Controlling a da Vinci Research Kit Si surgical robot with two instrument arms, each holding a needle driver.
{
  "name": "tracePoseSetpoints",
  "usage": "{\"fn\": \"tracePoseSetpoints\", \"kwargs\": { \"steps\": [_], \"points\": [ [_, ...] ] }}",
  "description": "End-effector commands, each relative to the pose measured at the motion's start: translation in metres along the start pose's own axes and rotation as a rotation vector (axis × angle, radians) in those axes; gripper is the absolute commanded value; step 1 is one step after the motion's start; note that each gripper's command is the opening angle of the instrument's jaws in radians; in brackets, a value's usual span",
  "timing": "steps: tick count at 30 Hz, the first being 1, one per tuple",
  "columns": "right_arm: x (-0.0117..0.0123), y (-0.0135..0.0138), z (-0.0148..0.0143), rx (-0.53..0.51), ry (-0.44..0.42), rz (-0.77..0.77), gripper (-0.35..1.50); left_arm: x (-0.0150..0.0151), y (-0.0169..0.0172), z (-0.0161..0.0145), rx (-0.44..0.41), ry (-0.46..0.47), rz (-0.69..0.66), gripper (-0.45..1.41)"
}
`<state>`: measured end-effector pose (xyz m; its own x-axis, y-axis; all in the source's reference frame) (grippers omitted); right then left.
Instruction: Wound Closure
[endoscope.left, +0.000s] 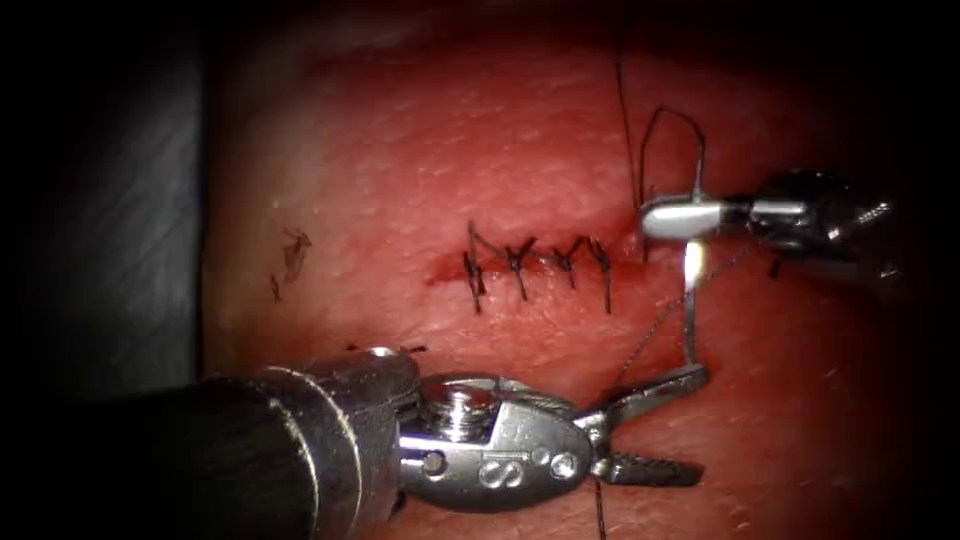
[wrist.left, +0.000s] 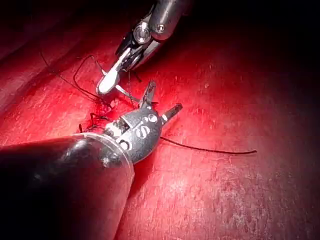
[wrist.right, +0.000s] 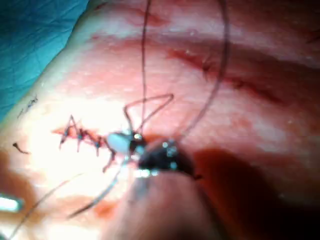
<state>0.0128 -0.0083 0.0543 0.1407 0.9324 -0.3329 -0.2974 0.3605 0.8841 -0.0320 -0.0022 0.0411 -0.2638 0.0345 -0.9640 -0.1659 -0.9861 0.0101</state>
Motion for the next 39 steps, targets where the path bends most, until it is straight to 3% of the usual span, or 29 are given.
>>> {"fn": "tracePoseSetpoints", "kwargs": {
  "steps": [1, 2, 4, 11, 17, 24, 29, 39],
  "points": [
    [-0.0007, -0.0001, 0.0006, 0.006, 0.012, -0.03, -0.35, 0.0, -0.0001, 0.0002, -0.006, 0.006, -0.006, 0.2],
    [-0.0004, -0.0002, 0.0005, 0.02, 0.021, -0.057, -0.35, 0.0004, -0.0005, -0.0003, -0.006, 0.013, -0.01, 0.17],
    [0.0, -0.0005, 0.0003, 0.032, 0.04, -0.11, -0.35, 0.001, -0.0017, -0.0017, 0.011, 0.028, -0.021, -0.06],
    [0.0011, -0.0005, -0.0002, 0.036, 0.081, -0.231, -0.35, 0.0005, -0.0054, -0.0046, 0.082, 0.013, -0.053, -0.45],
    [0.0011, -0.0006, -0.0003, 0.045, 0.101, -0.349, -0.35, -0.0035, -0.0074, -0.0033, 0.139, -0.065, -0.004, -0.45],
    [0.0025, -0.0007, -0.0009, 0.042, 0.177, -0.493, -0.35, -0.009, -0.0072, 0.0005, 0.093, -0.179, 0.031, -0.45],
    [0.0032, -0.0013, -0.0012, 0.027, 0.212, -0.61, -0.35, -0.0124, -0.0068, 0.0029, 0.066, -0.325, 0.035, -0.45],
    [0.0037, -0.0018, -0.0013, 0.013, 0.226, -0.732, -0.35, -0.0152, -0.0066, 0.0046, -0.004, -0.471, -0.017, -0.45]
  ]
}}
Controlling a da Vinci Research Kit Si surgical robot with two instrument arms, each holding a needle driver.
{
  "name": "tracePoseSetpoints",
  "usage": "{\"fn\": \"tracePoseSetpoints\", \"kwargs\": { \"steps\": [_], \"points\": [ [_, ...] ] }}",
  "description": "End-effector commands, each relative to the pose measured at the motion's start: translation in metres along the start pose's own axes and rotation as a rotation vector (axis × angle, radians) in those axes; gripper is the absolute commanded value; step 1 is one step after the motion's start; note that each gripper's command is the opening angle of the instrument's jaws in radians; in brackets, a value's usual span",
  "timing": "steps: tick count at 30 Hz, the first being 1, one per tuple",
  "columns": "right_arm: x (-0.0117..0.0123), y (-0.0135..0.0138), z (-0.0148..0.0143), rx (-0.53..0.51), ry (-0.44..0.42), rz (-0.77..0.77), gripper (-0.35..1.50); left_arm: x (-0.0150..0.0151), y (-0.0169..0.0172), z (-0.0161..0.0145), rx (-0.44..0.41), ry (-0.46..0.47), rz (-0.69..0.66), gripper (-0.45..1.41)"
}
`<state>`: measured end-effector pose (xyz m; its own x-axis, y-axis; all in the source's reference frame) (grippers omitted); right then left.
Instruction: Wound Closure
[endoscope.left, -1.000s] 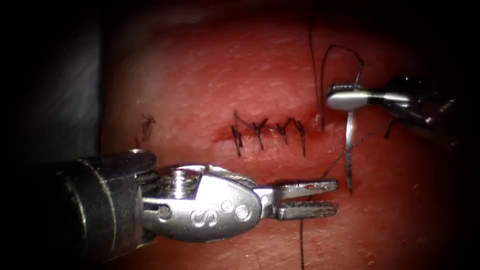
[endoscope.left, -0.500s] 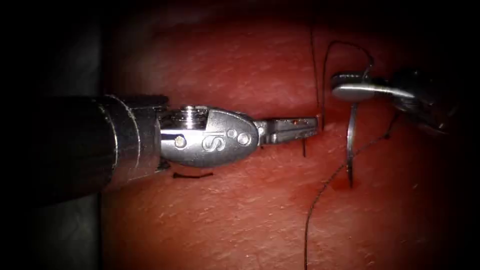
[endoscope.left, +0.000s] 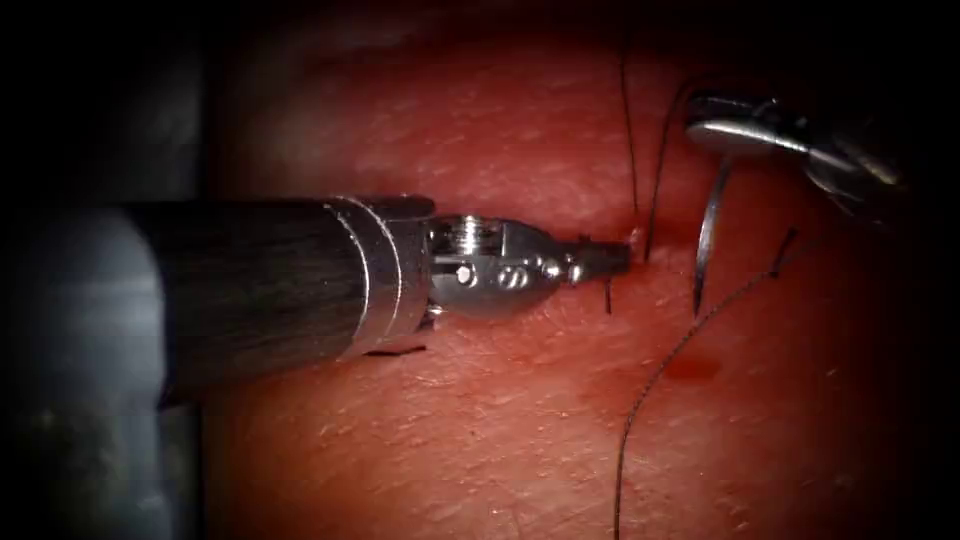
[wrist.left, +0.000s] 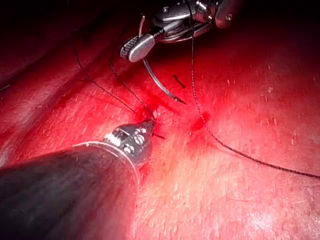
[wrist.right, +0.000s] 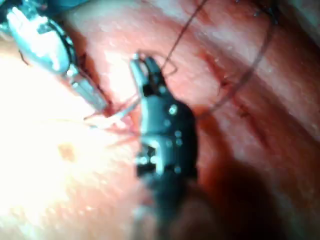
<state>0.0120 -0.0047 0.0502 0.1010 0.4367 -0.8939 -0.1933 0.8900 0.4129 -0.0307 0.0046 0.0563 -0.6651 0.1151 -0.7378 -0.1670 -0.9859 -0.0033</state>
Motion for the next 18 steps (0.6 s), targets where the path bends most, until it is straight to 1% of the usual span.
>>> {"fn": "tracePoseSetpoints", "kwargs": {
  "steps": [1, 8, 11, 16, 18],
  "points": [
    [-0.0009, -0.0004, 0.0007, 0.0, 0.003, -0.003, -0.35, -0.0001, 0.0003, 0.0009, -0.011, -0.004, -0.015, -0.45],
    [-0.0011, -0.0004, 0.0007, -0.001, 0.004, -0.034, -0.35, 0.0004, 0.0001, 0.0021, -0.058, 0.012, -0.056, -0.45],
    [-0.0012, -0.0003, 0.0007, -0.002, 0.004, -0.035, -0.35, 0.0004, 0.0, 0.0027, -0.068, 0.004, -0.072, -0.45],
    [-0.0012, -0.0007, 0.0008, -0.003, 0.008, -0.042, -0.35, -0.0007, -0.0002, 0.0041, -0.095, -0.025, -0.088, -0.45],
    [-0.0012, -0.0008, 0.0009, -0.001, 0.006, -0.042, -0.35, -0.0014, 0.0001, 0.0046, -0.12, -0.052, -0.101, -0.45]
  ]
}}
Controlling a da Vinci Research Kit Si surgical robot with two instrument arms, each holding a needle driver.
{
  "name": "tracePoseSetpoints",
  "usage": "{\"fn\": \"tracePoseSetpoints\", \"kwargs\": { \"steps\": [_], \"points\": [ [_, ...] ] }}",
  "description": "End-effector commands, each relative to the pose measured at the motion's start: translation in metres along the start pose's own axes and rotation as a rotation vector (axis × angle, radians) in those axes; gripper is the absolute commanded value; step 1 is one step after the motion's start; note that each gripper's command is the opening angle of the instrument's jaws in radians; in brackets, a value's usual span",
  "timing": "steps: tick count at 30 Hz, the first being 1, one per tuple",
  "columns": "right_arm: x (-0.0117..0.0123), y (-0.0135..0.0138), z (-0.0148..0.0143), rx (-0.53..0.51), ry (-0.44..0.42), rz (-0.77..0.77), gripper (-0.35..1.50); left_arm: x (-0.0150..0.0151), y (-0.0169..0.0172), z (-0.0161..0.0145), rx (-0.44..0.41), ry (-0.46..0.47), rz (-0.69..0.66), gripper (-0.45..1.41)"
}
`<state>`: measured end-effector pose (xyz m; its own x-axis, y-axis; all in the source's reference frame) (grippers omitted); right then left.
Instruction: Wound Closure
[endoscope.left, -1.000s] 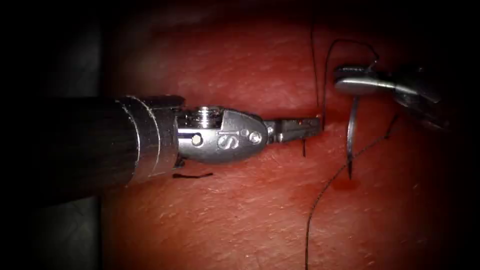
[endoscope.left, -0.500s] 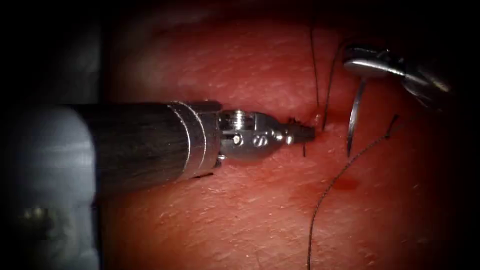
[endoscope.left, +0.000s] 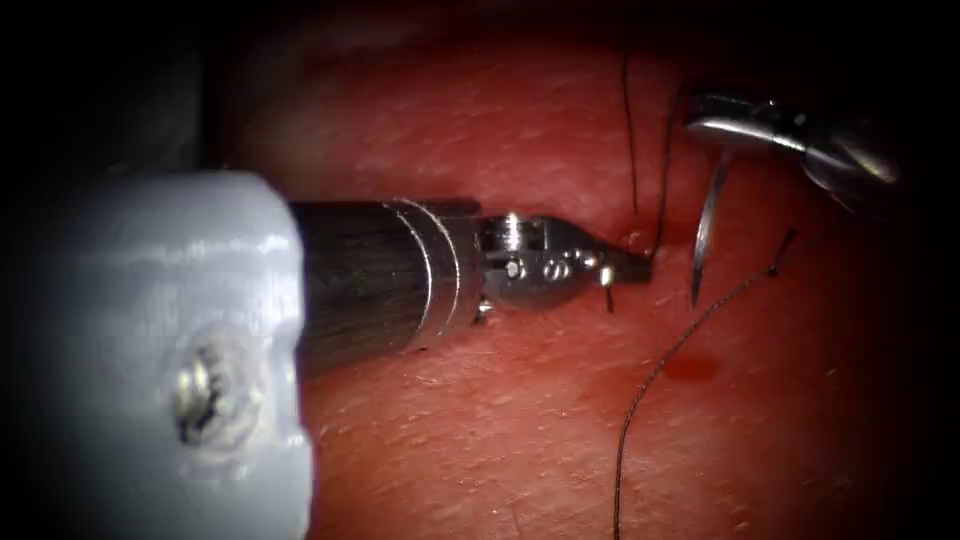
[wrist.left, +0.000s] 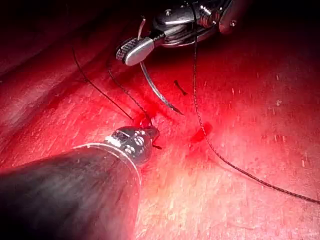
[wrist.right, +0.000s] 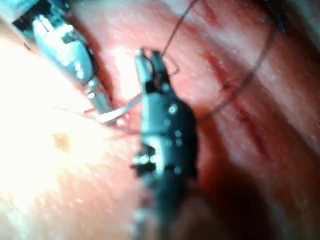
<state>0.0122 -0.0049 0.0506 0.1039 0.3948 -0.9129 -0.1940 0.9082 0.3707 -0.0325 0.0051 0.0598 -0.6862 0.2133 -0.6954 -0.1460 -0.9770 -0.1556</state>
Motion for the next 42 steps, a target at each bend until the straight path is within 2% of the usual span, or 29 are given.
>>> {"fn": "tracePoseSetpoints", "kwargs": {
  "steps": [1, 10, 17, 22, 29, 33, 39, 42],
  "points": [
    [-0.0007, -0.0008, 0.0008, 0.004, 0.0, 0.003, -0.35, -0.0004, 0.0002, 0.0011, -0.009, -0.012, -0.006, -0.45],
    [-0.0006, -0.0012, 0.0008, 0.014, -0.004, -0.01, -0.35, -0.0025, -0.0018, 0.0023, -0.045, -0.046, -0.051, -0.45],
    [-0.0008, -0.0013, 0.0014, 0.026, -0.003, -0.037, -0.35, -0.0034, -0.0031, 0.0025, -0.029, -0.065, -0.051, -0.45],
    [-0.0009, -0.0012, 0.0019, 0.032, 0.005, -0.067, -0.35, -0.0037, -0.0031, 0.0024, -0.036, -0.086, -0.047, -0.45],
    [-0.0013, -0.0006, 0.0027, 0.032, 0.01, -0.133, -0.35, -0.0043, -0.0024, 0.0023, -0.09, -0.168, -0.029, -0.45],
    [-0.0024, 0.0, 0.0033, 0.03, 0.011, -0.188, -0.35, -0.0046, -0.002, 0.0023, -0.122, -0.21, -0.02, -0.45],
    [-0.0039, 0.0002, 0.0034, 0.036, 0.02, -0.243, -0.35, -0.0047, -0.0017, 0.0025, -0.127, -0.22, -0.017, -0.45],
    [-0.004, 0.0002, 0.0035, 0.043, 0.024, -0.268, -0.35, -0.0047, -0.0018, 0.0026, -0.12, -0.226, -0.016, -0.37]
  ]
}}
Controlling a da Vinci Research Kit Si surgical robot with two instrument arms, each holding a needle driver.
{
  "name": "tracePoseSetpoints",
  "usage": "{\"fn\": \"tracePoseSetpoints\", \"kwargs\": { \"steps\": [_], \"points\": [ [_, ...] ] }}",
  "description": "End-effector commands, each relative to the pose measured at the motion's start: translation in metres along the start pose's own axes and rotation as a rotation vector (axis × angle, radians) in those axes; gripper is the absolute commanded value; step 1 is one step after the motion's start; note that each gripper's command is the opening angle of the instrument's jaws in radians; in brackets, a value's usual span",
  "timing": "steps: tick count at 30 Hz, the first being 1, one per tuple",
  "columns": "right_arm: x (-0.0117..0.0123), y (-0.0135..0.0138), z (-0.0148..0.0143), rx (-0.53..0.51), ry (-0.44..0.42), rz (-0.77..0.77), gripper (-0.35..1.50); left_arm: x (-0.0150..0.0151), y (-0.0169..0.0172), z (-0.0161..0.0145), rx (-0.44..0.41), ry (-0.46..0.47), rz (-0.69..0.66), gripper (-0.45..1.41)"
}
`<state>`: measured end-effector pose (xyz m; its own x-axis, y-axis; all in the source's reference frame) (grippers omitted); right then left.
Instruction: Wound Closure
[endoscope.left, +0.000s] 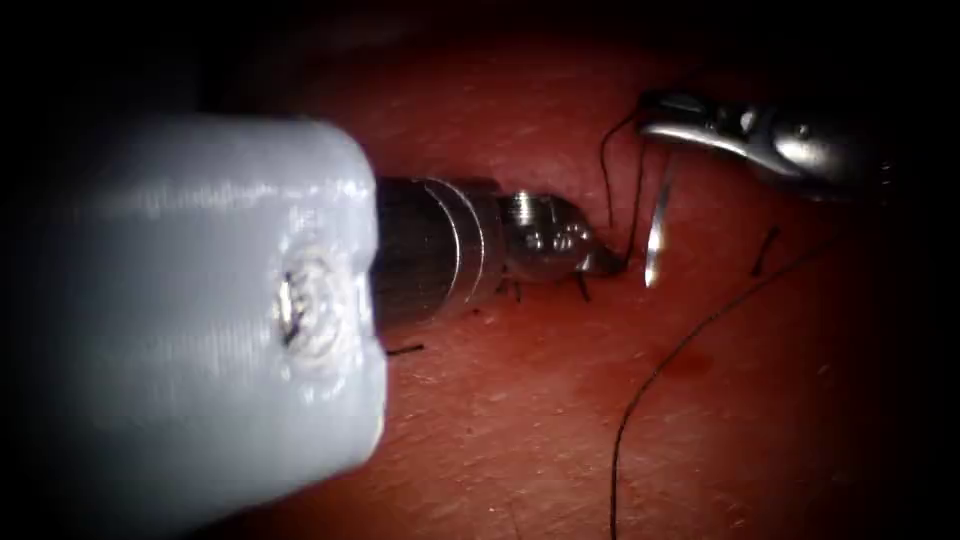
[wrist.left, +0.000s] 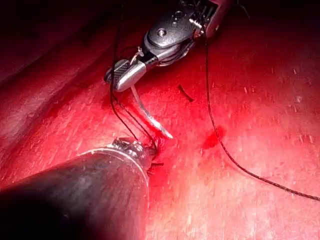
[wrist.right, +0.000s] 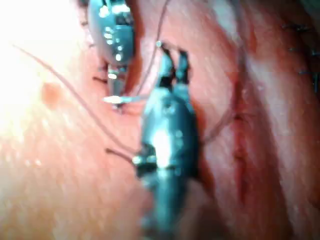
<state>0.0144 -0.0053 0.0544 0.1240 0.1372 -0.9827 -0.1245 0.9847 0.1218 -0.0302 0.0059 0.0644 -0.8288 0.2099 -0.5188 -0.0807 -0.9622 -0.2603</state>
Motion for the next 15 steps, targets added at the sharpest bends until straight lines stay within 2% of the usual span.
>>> {"fn": "tracePoseSetpoints", "kwargs": {
  "steps": [1, 5, 8, 13, 15],
  "points": [
    [-0.0005, -0.0006, 0.0008, 0.006, 0.005, -0.012, -0.35, 0.0002, -0.0001, 0.001, 0.006, -0.001, 0.001, -0.38],
    [-0.0005, -0.0009, 0.0009, 0.01, 0.012, -0.044, -0.35, 0.0, -0.0001, 0.0013, 0.019, -0.018, 0.002, -0.42],
    [-0.0004, -0.0011, 0.0011, 0.012, 0.016, -0.056, -0.35, -0.0001, -0.0002, 0.0017, 0.019, -0.028, 0.004, -0.37],
    [-0.0002, -0.0013, 0.0017, 0.009, 0.022, -0.085, -0.35, -0.0002, -0.0002, 0.002, 0.019, -0.031, 0.005, -0.08],
    [-0.0002, -0.0012, 0.0019, 0.011, 0.027, -0.097, -0.35, -0.0002, -0.0001, 0.0019, 0.019, -0.032, 0.005, -0.05]
  ]
}}
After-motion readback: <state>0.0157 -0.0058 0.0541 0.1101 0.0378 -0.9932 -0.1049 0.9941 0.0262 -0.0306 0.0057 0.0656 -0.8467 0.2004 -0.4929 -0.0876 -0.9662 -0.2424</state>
